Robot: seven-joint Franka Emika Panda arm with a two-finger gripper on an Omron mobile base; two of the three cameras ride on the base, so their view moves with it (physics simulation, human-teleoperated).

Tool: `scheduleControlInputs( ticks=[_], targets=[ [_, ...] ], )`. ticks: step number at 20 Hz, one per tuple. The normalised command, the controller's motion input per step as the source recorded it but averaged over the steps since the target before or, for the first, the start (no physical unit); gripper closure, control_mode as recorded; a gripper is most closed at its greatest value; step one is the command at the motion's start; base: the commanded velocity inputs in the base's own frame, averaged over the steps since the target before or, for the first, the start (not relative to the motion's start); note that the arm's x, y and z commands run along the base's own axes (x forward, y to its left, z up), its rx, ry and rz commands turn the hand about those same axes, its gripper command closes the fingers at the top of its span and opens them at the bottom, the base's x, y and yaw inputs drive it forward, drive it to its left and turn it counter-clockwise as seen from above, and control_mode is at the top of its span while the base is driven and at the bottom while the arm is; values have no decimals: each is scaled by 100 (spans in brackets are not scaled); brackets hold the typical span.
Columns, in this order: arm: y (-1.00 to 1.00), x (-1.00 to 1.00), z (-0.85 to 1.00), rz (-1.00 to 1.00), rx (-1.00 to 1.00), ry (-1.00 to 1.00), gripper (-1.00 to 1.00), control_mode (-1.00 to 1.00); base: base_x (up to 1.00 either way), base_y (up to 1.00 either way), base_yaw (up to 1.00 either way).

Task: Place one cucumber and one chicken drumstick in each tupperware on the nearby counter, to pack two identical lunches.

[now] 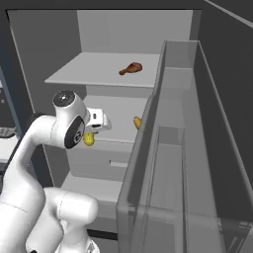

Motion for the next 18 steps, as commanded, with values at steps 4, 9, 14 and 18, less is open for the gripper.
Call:
scheduleControlInputs(
  ticks=[4, 9, 14, 18],
  targets=[
    [0, -100, 37, -17, 3, 0, 100, -100, 0, 0, 0],
    [9, -93, 18, -14, 20, -3, 100, -100, 0, 0, 0],
    [-3, -28, 9, -24, 7, -2, 100, -100, 0, 0, 0],
    [4, 0, -3, -17, -1, 3, 100, -100, 0, 0, 0]
  ],
)
